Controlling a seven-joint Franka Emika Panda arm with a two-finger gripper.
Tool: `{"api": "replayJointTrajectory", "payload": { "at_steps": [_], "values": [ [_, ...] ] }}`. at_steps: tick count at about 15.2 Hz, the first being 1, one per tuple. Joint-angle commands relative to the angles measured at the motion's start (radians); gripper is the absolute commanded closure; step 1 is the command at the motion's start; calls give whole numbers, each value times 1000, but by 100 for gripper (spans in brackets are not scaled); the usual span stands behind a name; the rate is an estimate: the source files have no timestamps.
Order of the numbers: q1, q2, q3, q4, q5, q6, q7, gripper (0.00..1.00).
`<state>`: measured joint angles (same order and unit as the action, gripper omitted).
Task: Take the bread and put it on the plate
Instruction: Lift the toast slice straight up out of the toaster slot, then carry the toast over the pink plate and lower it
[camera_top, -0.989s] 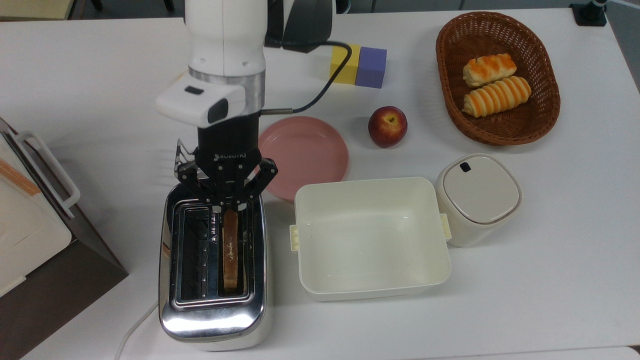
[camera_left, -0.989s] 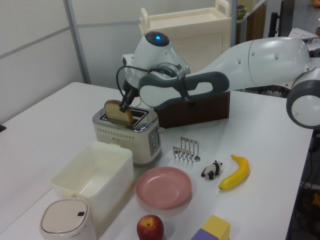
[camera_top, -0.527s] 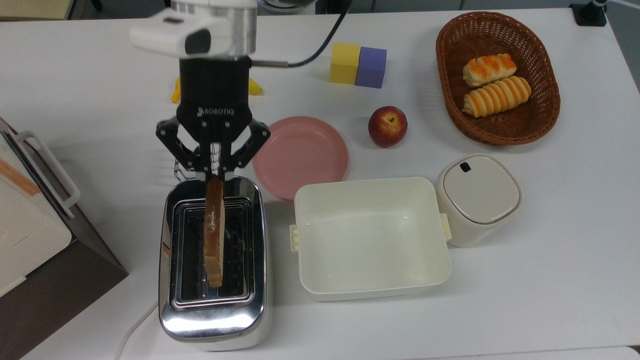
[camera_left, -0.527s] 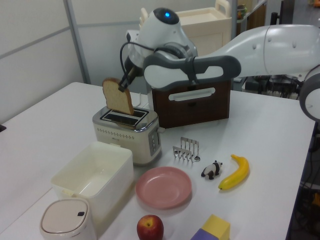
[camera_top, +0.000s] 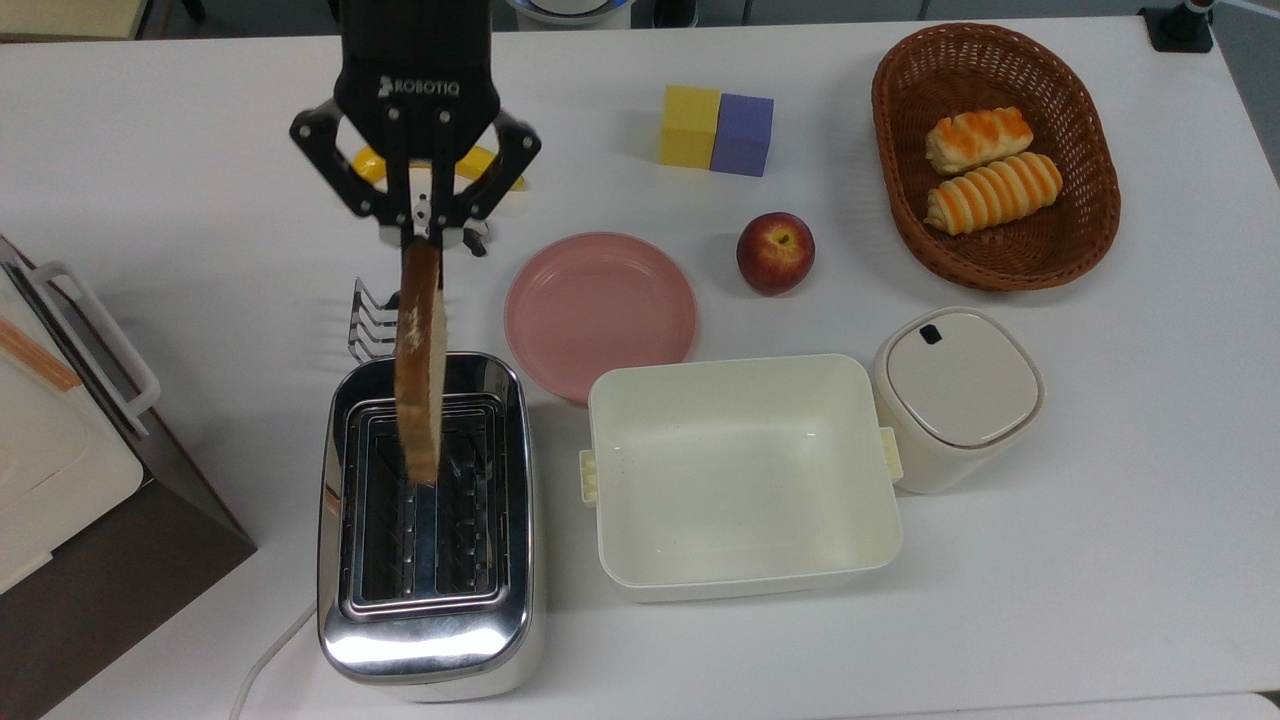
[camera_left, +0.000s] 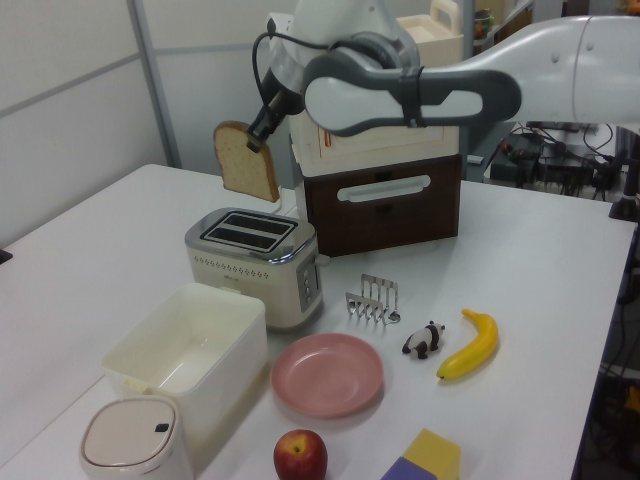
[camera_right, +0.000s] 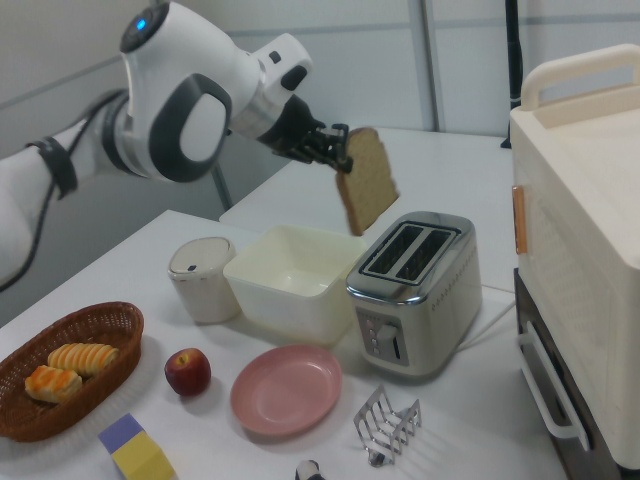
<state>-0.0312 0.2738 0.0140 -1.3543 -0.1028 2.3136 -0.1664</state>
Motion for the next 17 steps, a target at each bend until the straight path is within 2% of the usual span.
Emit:
{"api": "replayJointTrajectory", "payload": {
  "at_steps": [1, 4, 7, 8, 10, 13, 17],
  "values": [
    [11, -128, 29, -71, 37, -231, 15, 100],
    [11, -185, 38, -71, 84, -357, 10, 100],
    [14, -197, 40, -80, 86, -448, -7, 100],
    [25, -196, 40, -115, 81, -451, -16, 100],
    [63, -186, 38, -164, 54, -450, -30, 100],
    [92, -147, 38, -189, -1, -450, -33, 100],
    [93, -108, 38, -223, -66, -441, -33, 100]
  ]
}}
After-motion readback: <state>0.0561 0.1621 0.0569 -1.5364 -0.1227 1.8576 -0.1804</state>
